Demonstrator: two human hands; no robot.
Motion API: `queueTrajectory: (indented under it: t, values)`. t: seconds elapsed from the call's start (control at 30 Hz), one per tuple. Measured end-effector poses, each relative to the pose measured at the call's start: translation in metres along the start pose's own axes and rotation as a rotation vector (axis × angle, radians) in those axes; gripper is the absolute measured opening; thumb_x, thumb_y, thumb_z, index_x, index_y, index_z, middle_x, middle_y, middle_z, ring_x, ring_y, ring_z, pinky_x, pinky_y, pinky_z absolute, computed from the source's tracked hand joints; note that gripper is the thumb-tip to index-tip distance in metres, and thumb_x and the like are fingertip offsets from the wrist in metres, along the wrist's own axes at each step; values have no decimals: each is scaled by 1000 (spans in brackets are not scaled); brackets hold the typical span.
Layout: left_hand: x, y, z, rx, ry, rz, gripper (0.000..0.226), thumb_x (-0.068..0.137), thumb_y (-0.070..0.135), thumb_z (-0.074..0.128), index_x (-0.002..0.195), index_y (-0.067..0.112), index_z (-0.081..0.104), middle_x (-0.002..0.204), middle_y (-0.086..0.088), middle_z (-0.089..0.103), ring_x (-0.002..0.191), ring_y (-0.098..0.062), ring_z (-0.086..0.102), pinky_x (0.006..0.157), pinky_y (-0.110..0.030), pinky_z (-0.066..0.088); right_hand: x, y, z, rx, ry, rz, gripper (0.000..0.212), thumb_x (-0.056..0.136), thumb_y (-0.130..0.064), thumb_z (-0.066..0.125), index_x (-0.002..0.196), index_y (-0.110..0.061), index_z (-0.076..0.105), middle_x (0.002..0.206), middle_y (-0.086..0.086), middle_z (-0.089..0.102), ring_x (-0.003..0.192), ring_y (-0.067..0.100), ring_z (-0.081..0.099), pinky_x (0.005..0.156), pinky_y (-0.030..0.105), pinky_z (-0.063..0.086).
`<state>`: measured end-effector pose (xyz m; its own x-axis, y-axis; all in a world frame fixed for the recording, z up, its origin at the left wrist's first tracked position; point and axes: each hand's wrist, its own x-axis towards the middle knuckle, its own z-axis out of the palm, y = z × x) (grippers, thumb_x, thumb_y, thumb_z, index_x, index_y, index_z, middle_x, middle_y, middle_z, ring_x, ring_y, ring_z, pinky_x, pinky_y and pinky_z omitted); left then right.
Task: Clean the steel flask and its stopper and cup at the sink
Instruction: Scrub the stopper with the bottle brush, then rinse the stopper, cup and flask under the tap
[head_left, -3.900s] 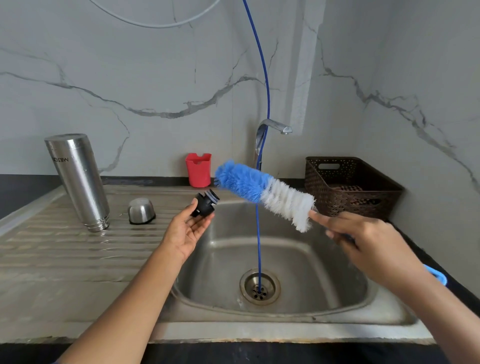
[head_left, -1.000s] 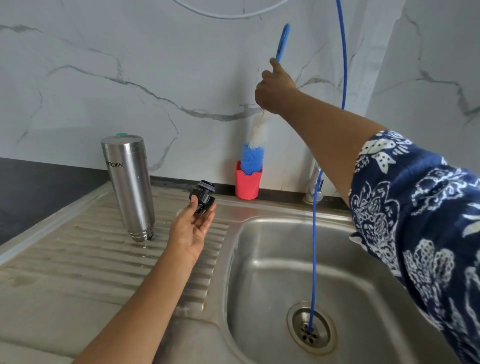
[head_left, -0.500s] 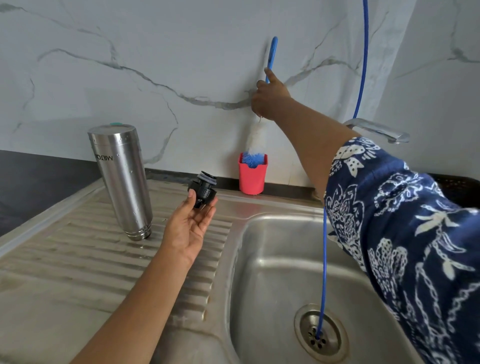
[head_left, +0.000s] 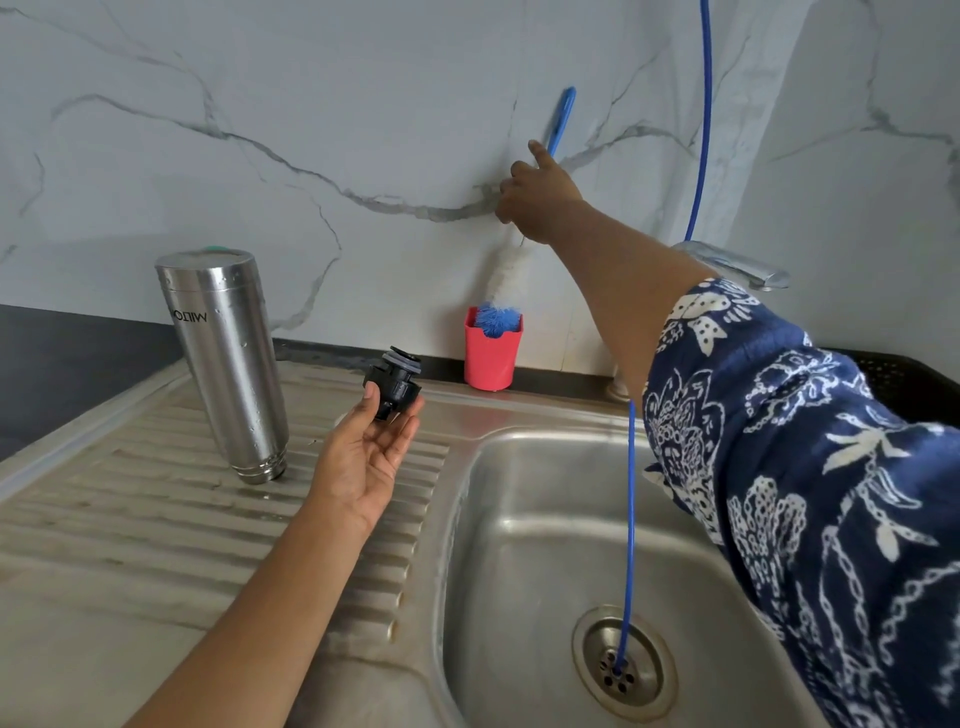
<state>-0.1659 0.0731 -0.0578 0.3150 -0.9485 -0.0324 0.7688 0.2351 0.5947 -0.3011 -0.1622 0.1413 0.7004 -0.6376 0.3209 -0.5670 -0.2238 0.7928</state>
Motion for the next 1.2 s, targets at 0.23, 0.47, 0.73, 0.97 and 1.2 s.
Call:
queueTrajectory:
  t: [0.23, 0.47, 0.73, 0.97, 1.2]
  values:
    - [-1, -1, 2, -2, -1, 10, 31, 77, 26, 62, 102, 7, 63, 95, -13, 73, 88, -19, 72, 77, -25, 58, -9, -5, -8, 99, 196, 24, 38, 90, 0, 51, 124, -15, 59, 118, 8, 59, 120, 30, 47, 116, 51, 13]
    - [-4, -7, 6, 27, -12, -17, 21, 84, 25, 61, 91, 9, 71, 93, -15, 73, 86, -19, 73, 72, -23, 59, -123, -86, -14, 1050, 630, 586, 28, 86, -5, 58, 112, -11, 66, 105, 9, 63, 96, 26, 58, 76, 36, 48]
    - [-17, -16, 13, 73, -56, -42, 33, 83, 27, 61, 108, 6, 60, 90, -11, 74, 84, -17, 73, 70, -22, 59, -215, -140, 66, 1221, 191, 1070, 44, 88, -6, 57, 131, -5, 50, 133, 15, 45, 123, 31, 42, 102, 34, 36]
    - [-16, -19, 11, 94, -62, -33, 34, 83, 28, 61, 110, 7, 60, 93, -11, 74, 86, -16, 73, 70, -21, 58, -206, -106, 98, 1213, -33, 1270, 61, 89, -18, 63, 143, -9, 34, 142, 12, 38, 128, 29, 37, 102, 38, 37]
    - [-8, -20, 7, 103, -47, -18, 37, 78, 29, 63, 109, 8, 60, 91, -9, 75, 87, -16, 72, 73, -22, 58, -183, -107, 111, 947, -85, 1198, 35, 91, -5, 52, 126, -7, 45, 125, 11, 50, 113, 28, 49, 89, 35, 42]
